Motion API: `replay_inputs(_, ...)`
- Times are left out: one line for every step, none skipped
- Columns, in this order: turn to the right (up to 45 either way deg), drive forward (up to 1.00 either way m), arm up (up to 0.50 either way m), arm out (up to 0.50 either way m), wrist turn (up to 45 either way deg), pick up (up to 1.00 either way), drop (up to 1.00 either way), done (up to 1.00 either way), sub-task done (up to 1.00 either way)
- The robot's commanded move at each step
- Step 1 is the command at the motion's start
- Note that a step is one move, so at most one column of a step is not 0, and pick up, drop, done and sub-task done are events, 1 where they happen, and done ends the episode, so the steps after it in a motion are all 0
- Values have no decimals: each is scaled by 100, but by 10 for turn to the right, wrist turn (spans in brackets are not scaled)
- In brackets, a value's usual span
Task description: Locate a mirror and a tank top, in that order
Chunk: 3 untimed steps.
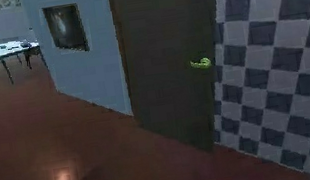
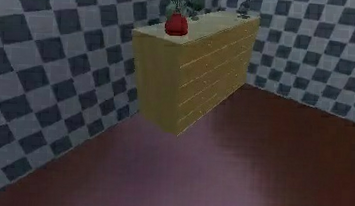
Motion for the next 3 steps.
replay_inputs(0, 55, 0, 0, 0, 0, 0, 0, 0)
replay_inputs(-420, 0, 0, 0, 0, 0, 0, 0, 0)
replay_inputs(0, 100, 0, 0, 0, 0, 0, 0, 0)
